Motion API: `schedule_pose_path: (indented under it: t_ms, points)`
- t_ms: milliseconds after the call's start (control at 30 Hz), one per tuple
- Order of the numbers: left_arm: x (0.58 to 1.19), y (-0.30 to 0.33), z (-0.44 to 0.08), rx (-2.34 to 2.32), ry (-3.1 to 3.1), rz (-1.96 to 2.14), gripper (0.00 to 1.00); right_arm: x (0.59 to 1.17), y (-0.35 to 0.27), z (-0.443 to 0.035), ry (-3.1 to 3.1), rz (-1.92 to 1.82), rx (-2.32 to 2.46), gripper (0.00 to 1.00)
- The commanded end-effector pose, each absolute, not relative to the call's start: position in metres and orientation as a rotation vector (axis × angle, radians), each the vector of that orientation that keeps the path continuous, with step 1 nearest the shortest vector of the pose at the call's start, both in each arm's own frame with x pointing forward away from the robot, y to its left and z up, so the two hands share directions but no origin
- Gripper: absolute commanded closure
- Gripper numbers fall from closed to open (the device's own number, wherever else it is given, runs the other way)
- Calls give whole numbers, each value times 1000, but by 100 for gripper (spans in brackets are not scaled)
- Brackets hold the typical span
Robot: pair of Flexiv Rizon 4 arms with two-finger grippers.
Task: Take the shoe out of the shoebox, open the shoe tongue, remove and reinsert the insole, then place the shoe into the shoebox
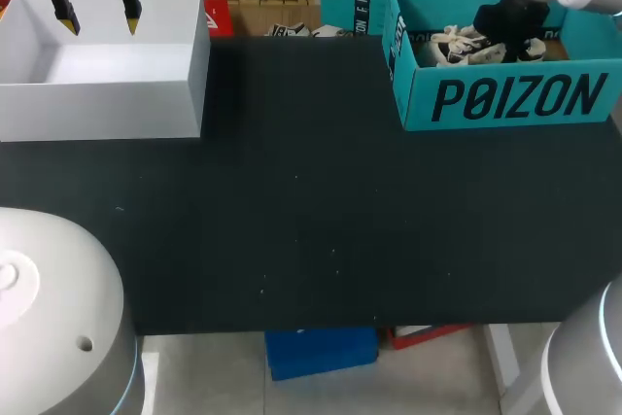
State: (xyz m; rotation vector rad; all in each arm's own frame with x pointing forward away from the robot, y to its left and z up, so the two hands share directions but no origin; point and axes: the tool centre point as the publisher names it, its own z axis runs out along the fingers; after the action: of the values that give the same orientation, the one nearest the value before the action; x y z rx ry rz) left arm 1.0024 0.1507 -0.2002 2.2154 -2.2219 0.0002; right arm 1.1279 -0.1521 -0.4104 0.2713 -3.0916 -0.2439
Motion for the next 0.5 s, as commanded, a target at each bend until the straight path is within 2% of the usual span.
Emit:
schedule_pose_path:
  t_ms: [33,300,333,400,500]
  points:
    - [1002,150,-200,2218,-2221,-3,0,1130,-147,-425,-3075,-237,268,66]
    - [1002,150,-200,2218,-2221,-3,0,1118,-144,-428,-3058,-239,259,70]
    - [1002,150,-200,2218,-2221,-3,0,1117,-144,-429,-3055,-235,256,73]
    - [1002,150,-200,2218,-2221,-3,0,1116,-145,-428,-3057,-230,245,100]
    - [1002,150,-200,2218,-2221,-3,0,1114,-148,-424,-3062,-218,231,100]
